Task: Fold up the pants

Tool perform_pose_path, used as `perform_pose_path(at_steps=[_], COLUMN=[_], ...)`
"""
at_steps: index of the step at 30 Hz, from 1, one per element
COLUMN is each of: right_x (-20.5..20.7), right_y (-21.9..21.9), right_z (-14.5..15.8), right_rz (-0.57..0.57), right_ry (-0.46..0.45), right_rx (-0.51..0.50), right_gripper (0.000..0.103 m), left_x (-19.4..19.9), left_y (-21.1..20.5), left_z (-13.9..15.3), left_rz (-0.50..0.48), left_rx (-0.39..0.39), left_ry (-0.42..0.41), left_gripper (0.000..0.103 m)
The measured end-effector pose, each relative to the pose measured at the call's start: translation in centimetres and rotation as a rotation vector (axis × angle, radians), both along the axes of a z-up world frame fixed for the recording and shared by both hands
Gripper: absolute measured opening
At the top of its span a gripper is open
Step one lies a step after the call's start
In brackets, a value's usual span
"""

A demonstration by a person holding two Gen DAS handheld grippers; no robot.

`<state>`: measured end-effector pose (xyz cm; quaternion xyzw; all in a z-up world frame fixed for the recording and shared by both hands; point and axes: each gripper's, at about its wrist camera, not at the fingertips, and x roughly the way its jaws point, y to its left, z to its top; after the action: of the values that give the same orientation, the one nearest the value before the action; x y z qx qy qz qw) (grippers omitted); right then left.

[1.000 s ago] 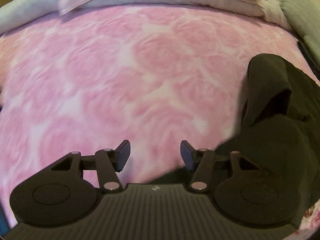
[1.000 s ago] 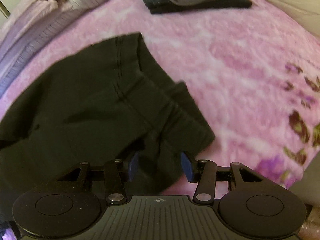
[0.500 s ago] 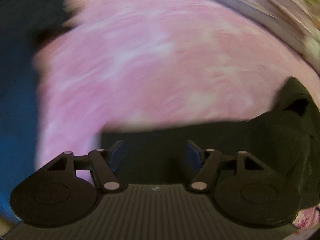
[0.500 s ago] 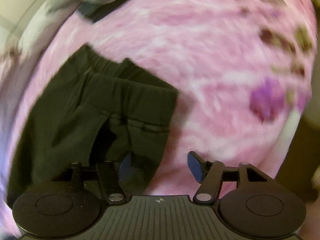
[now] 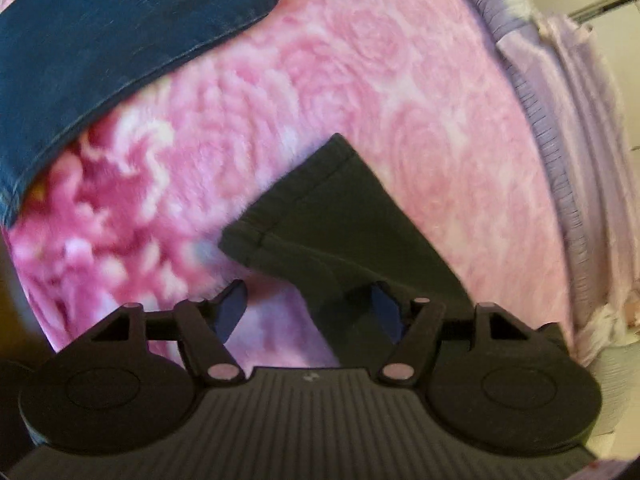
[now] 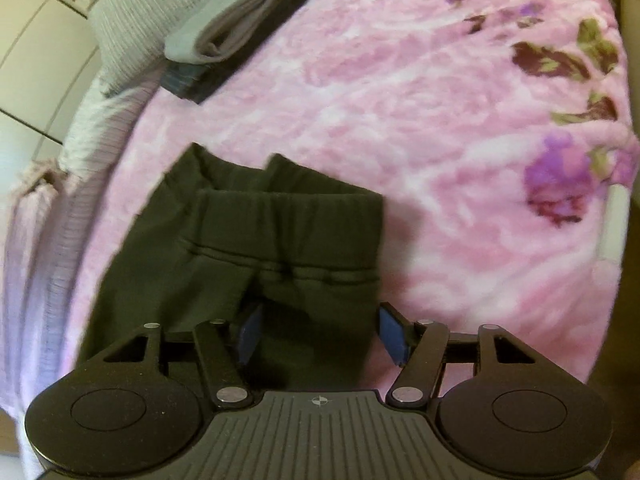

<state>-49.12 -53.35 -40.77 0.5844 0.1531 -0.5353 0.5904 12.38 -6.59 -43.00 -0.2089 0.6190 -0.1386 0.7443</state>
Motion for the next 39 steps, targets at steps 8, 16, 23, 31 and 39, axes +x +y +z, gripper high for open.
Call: perform_pose_path(at_steps=[8,16,23,31,39], right_x=[1.3,-3.1,-2.6,-1.5,-1.4], right_y=[-1.8,-4.7,-4.8,-3.1,-2.2], right_z=[-2.2,3.9,2.2,1.4,0.9], right_rz=[0.031,0.146,0.203,0.212,0.189], right_ry=[0.001,0.097,0.229,0.243,0.22], right_rx=[0.086,-0.01,0.105,0.123,0.16], right_gripper=[0.004,0.003,0.013,0.034,0.034], left_x=[1.9,-3.5,-3.6,-7.7,-10.2], left_y=[-2.6,2.4,-2.3,-18.6,-24.8], left_z=[-0.2,7.6,7.1,5.9,-1.5], left_rz=[-0.095,-0.311,-0.539,-0.994,-1.305], left_rx=[0.092,0.195,0.365,0.127,0.198], left_ry=[-0.059,-0.177,-0.194,-0.407,-0.412], left_gripper=[0.013,0.014,0.026,0.082,0.031])
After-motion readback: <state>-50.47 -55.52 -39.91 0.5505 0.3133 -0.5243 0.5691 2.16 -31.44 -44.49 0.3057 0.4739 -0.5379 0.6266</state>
